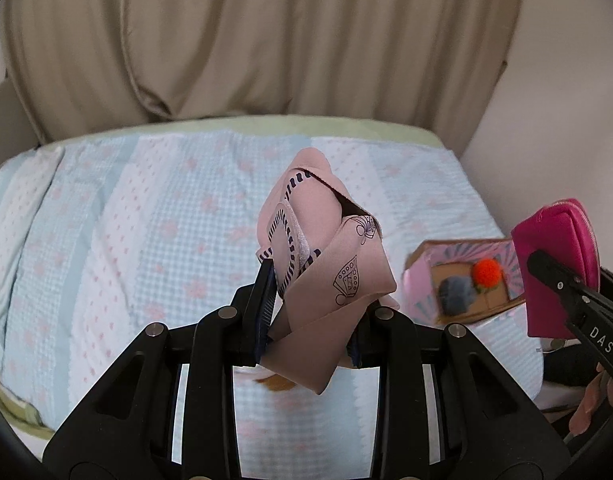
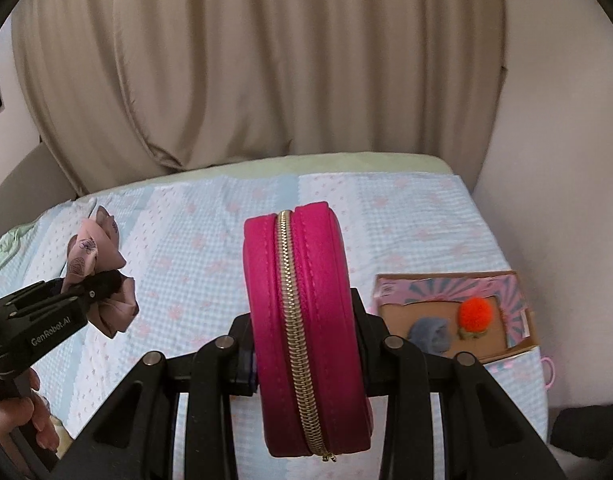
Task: Organize soft objects
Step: 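Carry pink bow and magenta pouch into the box and open both tools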
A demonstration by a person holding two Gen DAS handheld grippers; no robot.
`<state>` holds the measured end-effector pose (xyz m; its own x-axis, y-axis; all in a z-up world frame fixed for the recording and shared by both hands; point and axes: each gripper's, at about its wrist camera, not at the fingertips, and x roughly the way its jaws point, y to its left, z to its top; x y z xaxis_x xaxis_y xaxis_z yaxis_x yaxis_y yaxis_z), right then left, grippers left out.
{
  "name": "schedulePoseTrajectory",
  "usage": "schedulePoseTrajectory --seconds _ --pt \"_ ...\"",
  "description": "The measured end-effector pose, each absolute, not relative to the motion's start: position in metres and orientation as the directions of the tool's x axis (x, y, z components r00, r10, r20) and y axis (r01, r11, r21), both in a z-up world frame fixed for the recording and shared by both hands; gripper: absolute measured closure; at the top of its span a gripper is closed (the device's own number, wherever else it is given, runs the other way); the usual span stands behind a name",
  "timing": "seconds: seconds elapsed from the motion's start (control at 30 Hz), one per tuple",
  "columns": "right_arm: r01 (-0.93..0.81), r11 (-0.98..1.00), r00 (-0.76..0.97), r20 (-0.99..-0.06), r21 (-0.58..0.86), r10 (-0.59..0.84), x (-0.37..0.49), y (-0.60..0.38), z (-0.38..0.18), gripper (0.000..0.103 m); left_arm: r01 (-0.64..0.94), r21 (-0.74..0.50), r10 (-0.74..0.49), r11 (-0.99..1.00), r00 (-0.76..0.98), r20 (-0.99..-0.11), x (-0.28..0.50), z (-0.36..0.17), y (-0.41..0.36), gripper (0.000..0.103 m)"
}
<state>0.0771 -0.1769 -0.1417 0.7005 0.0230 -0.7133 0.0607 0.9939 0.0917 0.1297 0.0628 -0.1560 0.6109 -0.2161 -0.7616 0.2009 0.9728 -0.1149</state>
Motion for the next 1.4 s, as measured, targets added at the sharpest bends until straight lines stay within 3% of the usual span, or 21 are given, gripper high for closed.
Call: schedulePoseTrajectory --seconds 0.27,0.6,0.93,1.4 --pt "0.110 0.990 0.716 -0.698 0.092 -0.015 0.067 -0.264 -0.122 0.071 0.249 -0.126 -0.262 0.960 0.650 -0.714 0.115 -0.120 -0.022 0.076" --pt "0.181 0.980 0.678 -0.733 0.085 -0.062 0.074 -0.382 -0.139 0.071 0.316 -0.159 -0.326 0.935 0.596 -0.734 0.125 -0.134 -0.154 0.076" --pt "0.199 0.977 0.581 -0.813 0.079 -0.052 0.115 -0.468 -0.202 0.071 0.341 -0.203 -0.350 0.918 0.456 -0.818 0.155 -0.206 -0.284 0.076" --pt "0.220 0.972 0.425 -0.905 0.081 -0.020 0.172 -0.518 -0.319 0.071 0.328 -0.167 -0.247 0.930 0.221 -0.943 0.200 -0.357 -0.367 0.076"
